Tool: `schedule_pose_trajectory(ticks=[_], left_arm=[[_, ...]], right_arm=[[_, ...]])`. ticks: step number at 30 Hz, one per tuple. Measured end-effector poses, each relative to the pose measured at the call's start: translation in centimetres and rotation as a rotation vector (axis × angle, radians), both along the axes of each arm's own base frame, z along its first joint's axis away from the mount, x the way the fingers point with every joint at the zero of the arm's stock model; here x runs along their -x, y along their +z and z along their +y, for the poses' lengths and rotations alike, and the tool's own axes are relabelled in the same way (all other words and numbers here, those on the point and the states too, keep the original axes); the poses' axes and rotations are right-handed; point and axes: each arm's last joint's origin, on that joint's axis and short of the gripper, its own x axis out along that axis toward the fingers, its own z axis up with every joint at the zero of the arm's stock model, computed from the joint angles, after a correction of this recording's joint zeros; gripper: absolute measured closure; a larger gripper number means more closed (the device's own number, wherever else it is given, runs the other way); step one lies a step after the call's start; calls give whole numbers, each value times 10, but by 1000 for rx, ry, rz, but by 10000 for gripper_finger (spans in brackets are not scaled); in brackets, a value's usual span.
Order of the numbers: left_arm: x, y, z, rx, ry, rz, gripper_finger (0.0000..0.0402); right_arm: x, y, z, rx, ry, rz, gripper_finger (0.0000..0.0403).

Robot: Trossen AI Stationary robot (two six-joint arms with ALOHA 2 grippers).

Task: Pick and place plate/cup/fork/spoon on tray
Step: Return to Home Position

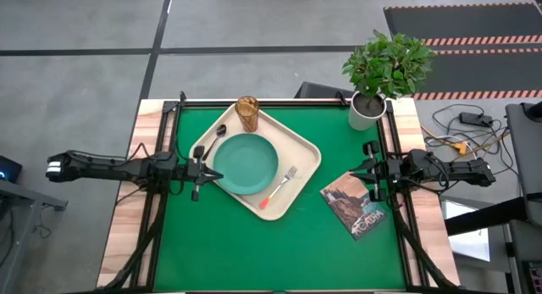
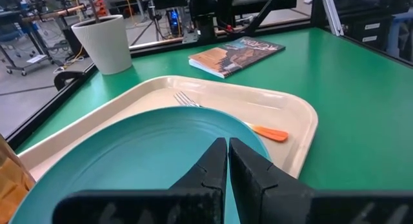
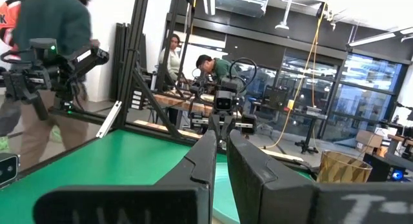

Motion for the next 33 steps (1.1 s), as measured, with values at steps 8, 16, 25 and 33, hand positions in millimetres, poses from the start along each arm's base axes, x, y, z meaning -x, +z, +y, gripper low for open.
schedule_pose_trajectory(ticks=[8,16,25,33], left_arm=[[-1,-2,0,1,1,18,402],[-1,-4,0,1,0,35,402],[-2,-5,0,2,0,49,402],[-2,-6,0,2,0,62,402]], right_arm=[[0,0,0,0,0,0,376],[0,0,0,0,0,0,376],[0,0,0,0,0,1,376],[0,0,0,0,0,1,376]])
